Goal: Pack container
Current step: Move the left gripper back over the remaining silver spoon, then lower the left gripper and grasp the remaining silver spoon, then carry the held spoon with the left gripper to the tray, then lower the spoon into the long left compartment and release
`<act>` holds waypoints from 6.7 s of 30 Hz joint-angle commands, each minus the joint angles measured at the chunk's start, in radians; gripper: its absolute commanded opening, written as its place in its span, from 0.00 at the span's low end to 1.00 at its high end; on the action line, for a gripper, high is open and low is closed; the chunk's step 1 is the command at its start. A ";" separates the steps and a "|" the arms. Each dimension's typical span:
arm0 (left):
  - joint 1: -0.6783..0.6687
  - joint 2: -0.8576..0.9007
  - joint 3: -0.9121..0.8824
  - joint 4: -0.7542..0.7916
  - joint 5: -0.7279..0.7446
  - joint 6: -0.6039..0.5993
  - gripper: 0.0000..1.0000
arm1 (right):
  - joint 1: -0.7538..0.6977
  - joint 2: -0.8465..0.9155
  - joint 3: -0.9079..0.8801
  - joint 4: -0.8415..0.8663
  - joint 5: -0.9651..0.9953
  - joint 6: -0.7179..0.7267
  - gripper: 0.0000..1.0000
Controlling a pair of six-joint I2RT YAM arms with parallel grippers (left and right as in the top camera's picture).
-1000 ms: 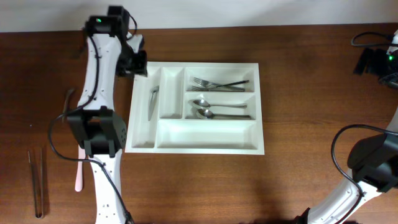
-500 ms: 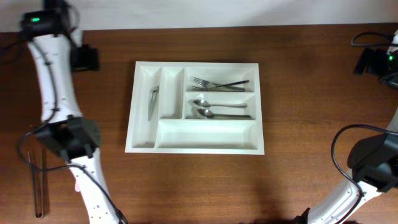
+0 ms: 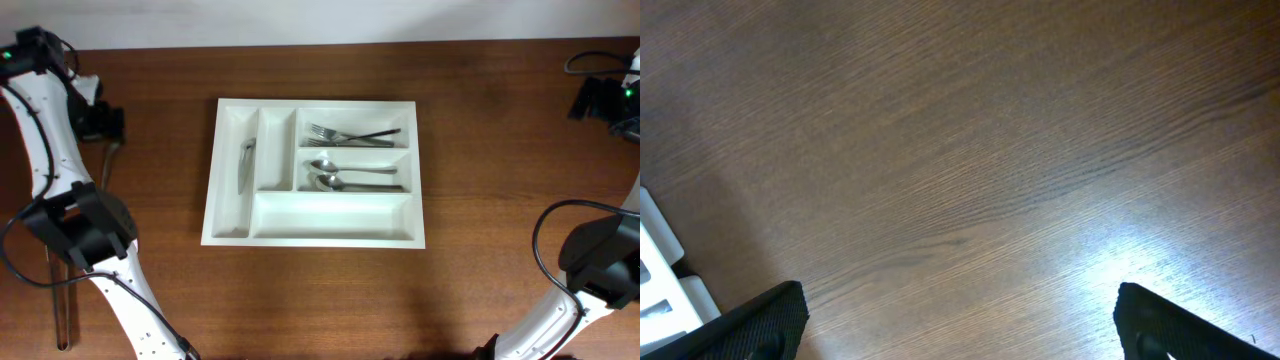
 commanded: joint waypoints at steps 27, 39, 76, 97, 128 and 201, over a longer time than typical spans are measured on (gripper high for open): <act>0.063 0.035 -0.259 0.281 0.039 0.114 0.94 | -0.004 -0.003 -0.001 0.000 -0.002 0.009 0.99; 0.063 0.099 -0.259 0.304 0.040 0.112 0.93 | -0.004 -0.003 -0.001 0.000 -0.002 0.009 0.99; 0.063 0.160 -0.259 0.317 0.073 0.112 0.36 | -0.004 -0.003 -0.001 0.000 -0.002 0.009 0.99; 0.063 0.160 -0.259 0.316 0.073 0.112 0.02 | -0.003 -0.003 -0.001 0.000 -0.002 0.009 0.99; 0.063 0.160 -0.133 0.229 0.078 0.050 0.07 | -0.004 -0.003 -0.001 0.000 -0.002 0.009 0.99; -0.472 0.119 -0.028 -0.026 0.140 -0.254 0.28 | -0.004 -0.003 -0.001 0.000 -0.002 0.009 0.99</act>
